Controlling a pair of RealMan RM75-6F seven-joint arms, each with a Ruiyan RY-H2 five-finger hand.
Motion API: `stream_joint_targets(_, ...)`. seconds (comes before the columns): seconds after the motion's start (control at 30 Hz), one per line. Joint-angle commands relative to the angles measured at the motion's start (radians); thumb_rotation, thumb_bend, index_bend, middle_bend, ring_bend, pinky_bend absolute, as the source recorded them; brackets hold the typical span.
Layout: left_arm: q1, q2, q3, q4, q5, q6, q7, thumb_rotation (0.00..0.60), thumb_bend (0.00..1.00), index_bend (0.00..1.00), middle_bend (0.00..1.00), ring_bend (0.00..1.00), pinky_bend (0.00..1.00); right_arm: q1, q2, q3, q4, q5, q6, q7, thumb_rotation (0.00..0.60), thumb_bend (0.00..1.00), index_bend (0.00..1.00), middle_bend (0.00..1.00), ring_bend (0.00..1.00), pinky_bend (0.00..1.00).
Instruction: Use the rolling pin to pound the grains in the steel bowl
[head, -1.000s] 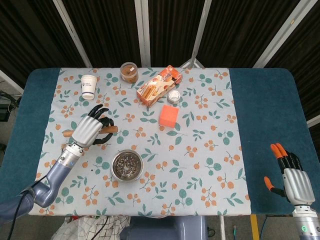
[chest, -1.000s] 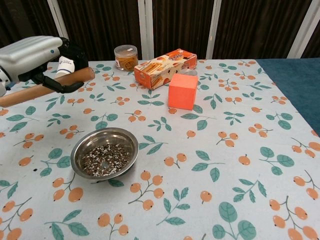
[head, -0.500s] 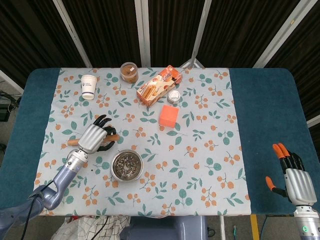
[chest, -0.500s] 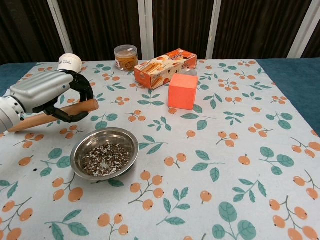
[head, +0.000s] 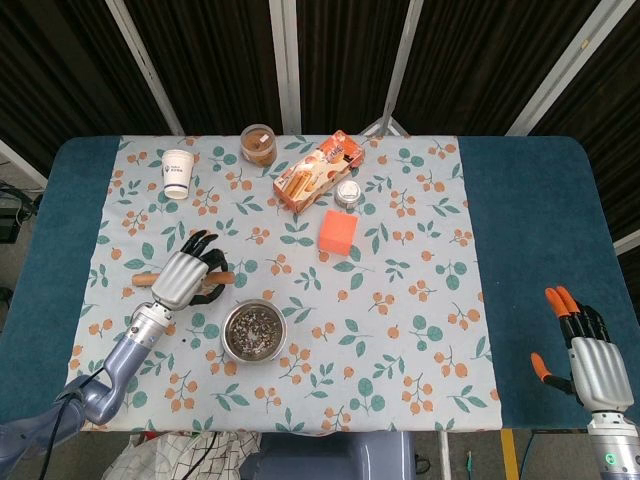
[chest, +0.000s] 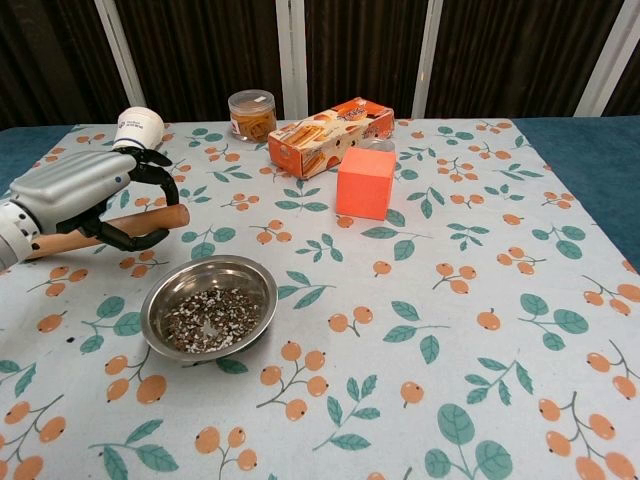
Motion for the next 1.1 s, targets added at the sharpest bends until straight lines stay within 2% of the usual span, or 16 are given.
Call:
stream_joint_targets(0.03, 0.004, 0.014, -0.002, -0.022, -0.007, -0.003, 0.003, 0.6, 0.61, 0.39, 0.3, 0.09, 0.07, 0.0, 0.0, -0.001, -0.001, -0.001, 0.001, 0.0, 0.6, 0.37, 0.0, 0.0, 0.0, 0.0)
stream_joint_targets(0.27, 0.015, 0.053, -0.01, -0.09, -0.029, -0.018, 0.034, 0.6, 0.55, 0.23, 0.22, 0.05, 0.04, -0.002, 0.001, -0.002, -0.001, -0.006, 0.005, 0.002, 0.6, 0.37, 0.0, 0.0, 0.0, 0.0)
stream_joint_targets(0.4, 0.026, 0.08, -0.014, -0.137, -0.033, -0.004, 0.052, 0.6, 0.53, 0.21, 0.21, 0.05, 0.04, -0.003, 0.001, -0.002, 0.0, -0.009, 0.006, 0.003, 0.6, 0.37, 0.0, 0.0, 0.0, 0.0)
stream_joint_targets(0.57, 0.055, 0.143, -0.018, -0.246, -0.039, 0.035, 0.091, 0.6, 0.43, 0.2, 0.19, 0.03, 0.01, -0.002, 0.002, -0.003, 0.003, -0.012, 0.006, 0.003, 0.6, 0.37, 0.0, 0.0, 0.0, 0.0)
stream_joint_targets(0.7, 0.108, 0.235, -0.018, -0.406, -0.053, 0.094, 0.17, 0.6, 0.29, 0.2, 0.16, 0.02, 0.01, -0.002, 0.002, -0.005, 0.008, -0.017, 0.006, 0.0, 0.6, 0.37, 0.0, 0.0, 0.0, 0.0)
stream_joint_targets(0.77, 0.154, 0.35, -0.004, -0.575, -0.091, 0.106, 0.329, 0.6, 0.18, 0.16, 0.08, 0.0, 0.0, 0.0, 0.003, -0.004, 0.013, -0.022, 0.008, -0.001, 0.6, 0.37, 0.0, 0.0, 0.0, 0.0)
stream_joint_targets(0.9, 0.236, 0.537, 0.025, -0.895, -0.176, 0.137, 0.524, 0.6, 0.13, 0.02, 0.0, 0.0, 0.0, 0.0, 0.004, -0.004, 0.021, -0.028, 0.014, -0.015, 0.6, 0.37, 0.0, 0.0, 0.0, 0.0)
stream_joint_targets(1.03, 0.333, 0.633, 0.076, -1.059, -0.162, 0.227, 0.504, 0.6, 0.13, 0.0, 0.0, 0.0, 0.0, -0.003, 0.001, -0.003, 0.022, -0.036, 0.027, -0.025, 0.6, 0.37, 0.0, 0.0, 0.0, 0.0)
stream_joint_targets(1.1, 0.376, 0.649, 0.109, -1.056, -0.116, 0.27, 0.482, 0.6, 0.13, 0.0, 0.0, 0.0, 0.0, -0.004, -0.001, -0.004, 0.025, -0.038, 0.031, -0.031, 0.6, 0.37, 0.0, 0.0, 0.0, 0.0)
